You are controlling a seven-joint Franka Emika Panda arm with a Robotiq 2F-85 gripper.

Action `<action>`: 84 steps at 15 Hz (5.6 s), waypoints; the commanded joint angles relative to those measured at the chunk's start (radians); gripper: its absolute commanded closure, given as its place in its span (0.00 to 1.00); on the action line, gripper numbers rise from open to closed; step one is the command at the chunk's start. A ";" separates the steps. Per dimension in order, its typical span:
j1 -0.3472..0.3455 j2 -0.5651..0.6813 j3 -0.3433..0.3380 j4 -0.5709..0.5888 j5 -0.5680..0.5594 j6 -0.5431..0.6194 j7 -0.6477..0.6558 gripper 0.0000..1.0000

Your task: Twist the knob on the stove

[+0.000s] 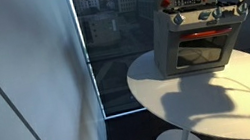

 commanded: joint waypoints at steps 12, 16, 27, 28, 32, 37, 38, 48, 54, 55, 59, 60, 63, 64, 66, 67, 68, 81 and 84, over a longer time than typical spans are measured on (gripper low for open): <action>-0.005 0.018 -0.009 0.036 0.028 0.001 -0.028 0.93; -0.004 0.009 -0.013 0.031 0.009 -0.008 -0.024 0.94; -0.004 -0.025 -0.026 0.007 -0.164 -0.046 -0.005 0.94; -0.004 -0.028 -0.027 0.005 -0.191 -0.051 -0.002 0.94; -0.005 -0.039 -0.029 0.003 -0.293 -0.072 -0.001 0.94; -0.006 -0.046 -0.029 0.005 -0.404 -0.096 -0.004 0.94; -0.007 -0.047 -0.029 0.005 -0.422 -0.100 -0.005 0.94; -0.007 -0.051 -0.028 0.008 -0.567 -0.130 -0.012 0.94; -0.007 -0.054 -0.028 0.008 -0.606 -0.140 -0.019 0.94; -0.007 -0.054 -0.028 0.008 -0.615 -0.142 -0.020 0.94; -0.007 -0.057 -0.027 0.004 -0.641 -0.142 -0.025 0.94; -0.007 -0.058 -0.027 0.003 -0.645 -0.142 -0.026 0.94; -0.007 -0.061 -0.027 0.000 -0.654 -0.142 -0.029 0.94; -0.007 -0.062 -0.026 -0.001 -0.655 -0.143 -0.031 0.94; -0.007 -0.065 -0.026 -0.005 -0.651 -0.143 -0.035 0.93; -0.007 -0.066 -0.025 -0.006 -0.646 -0.143 -0.039 0.93; -0.008 -0.067 -0.025 -0.007 -0.644 -0.144 -0.041 0.81; -0.011 -0.206 -0.035 -0.076 -0.447 -0.373 -0.231 0.00; -0.006 -0.245 -0.036 -0.084 -0.369 -0.466 -0.287 0.00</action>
